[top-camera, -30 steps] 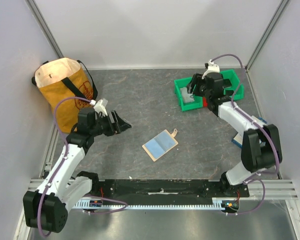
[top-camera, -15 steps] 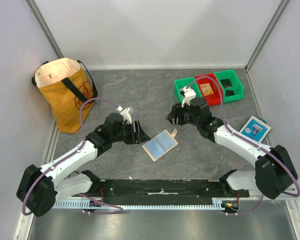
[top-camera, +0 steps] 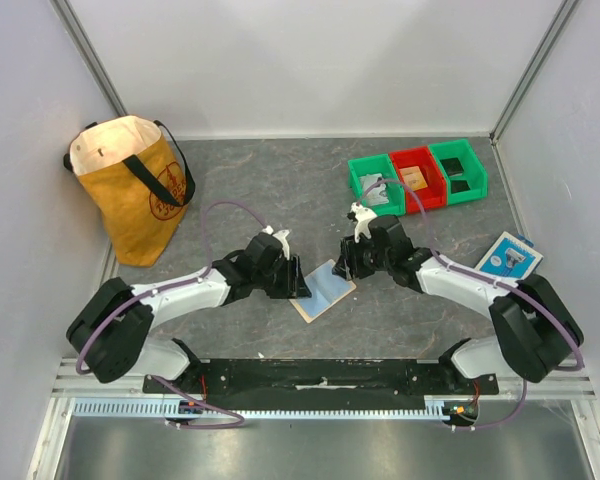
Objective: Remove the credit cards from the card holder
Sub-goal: Remove the credit card from the card holder.
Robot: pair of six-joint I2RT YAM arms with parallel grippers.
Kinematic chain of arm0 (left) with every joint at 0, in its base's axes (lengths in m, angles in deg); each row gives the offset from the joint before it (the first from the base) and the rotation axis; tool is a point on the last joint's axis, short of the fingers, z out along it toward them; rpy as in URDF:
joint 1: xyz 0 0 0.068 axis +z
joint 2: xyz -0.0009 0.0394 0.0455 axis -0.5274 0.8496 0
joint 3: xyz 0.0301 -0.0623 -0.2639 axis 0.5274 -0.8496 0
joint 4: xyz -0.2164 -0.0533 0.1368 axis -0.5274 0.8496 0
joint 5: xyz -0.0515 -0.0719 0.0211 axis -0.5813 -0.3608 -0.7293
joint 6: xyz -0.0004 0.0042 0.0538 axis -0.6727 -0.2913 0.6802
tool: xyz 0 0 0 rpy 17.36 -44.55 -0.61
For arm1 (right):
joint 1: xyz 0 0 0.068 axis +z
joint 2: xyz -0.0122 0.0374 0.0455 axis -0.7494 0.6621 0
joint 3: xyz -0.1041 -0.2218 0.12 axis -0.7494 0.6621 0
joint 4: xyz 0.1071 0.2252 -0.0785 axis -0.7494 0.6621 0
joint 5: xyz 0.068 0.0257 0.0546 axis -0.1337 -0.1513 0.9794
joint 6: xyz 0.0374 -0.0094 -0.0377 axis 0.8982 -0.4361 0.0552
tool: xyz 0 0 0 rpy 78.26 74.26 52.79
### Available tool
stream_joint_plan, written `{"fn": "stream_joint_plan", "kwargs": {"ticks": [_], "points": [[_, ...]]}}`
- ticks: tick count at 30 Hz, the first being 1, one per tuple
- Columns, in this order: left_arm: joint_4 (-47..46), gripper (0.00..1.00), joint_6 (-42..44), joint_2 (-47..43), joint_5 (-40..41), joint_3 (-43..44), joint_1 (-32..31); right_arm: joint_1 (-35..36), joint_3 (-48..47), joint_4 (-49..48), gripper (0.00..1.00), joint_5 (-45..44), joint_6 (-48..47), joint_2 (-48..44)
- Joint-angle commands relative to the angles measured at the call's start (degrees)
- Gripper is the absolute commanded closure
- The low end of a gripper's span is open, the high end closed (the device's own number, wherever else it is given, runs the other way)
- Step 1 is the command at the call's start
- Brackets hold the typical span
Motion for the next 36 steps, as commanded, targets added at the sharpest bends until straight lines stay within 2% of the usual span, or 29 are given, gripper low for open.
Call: {"fn": "stream_joint_plan", "kwargs": {"ticks": [1, 10, 11, 13, 17, 29, 36], "points": [[-2.3, 0.54, 0.8, 3.3, 1.9, 2.2, -0.4, 0.1, 0.2, -0.1, 0.48, 2.8, -2.4, 3.1], [-1.4, 0.61, 1.6, 7.3, 2.3, 1.3, -0.6, 0.4, 0.4, 0.2, 0.49, 1.2, -3.6, 7.5], [-1.3, 0.67, 1.5, 7.1, 2.6, 0.9, -0.6, 0.4, 0.3, 0.2, 0.49, 1.3, -3.8, 7.8], [-0.9, 0.69, 1.6, 7.1, 2.9, 0.6, -0.5, 0.4, 0.4, 1.7, 0.49, 1.2, -4.1, 8.2], [-0.4, 0.69, 1.6, 6.9, 3.2, -0.3, -0.6, 0.5, 0.5, 2.1, 0.52, 2.4, -4.4, 8.7], [-0.4, 0.7, 1.6, 6.5, 3.1, -0.8, -0.8, 0.5, -0.8, 3.4, 0.71, 5.3, -4.5, 6.1], [-0.4, 0.7, 1.4, 5.8, 3.7, -0.9, -0.7, 0.7, -2.2, 3.5, 0.76, 11.7, -4.5, 3.7]]}}
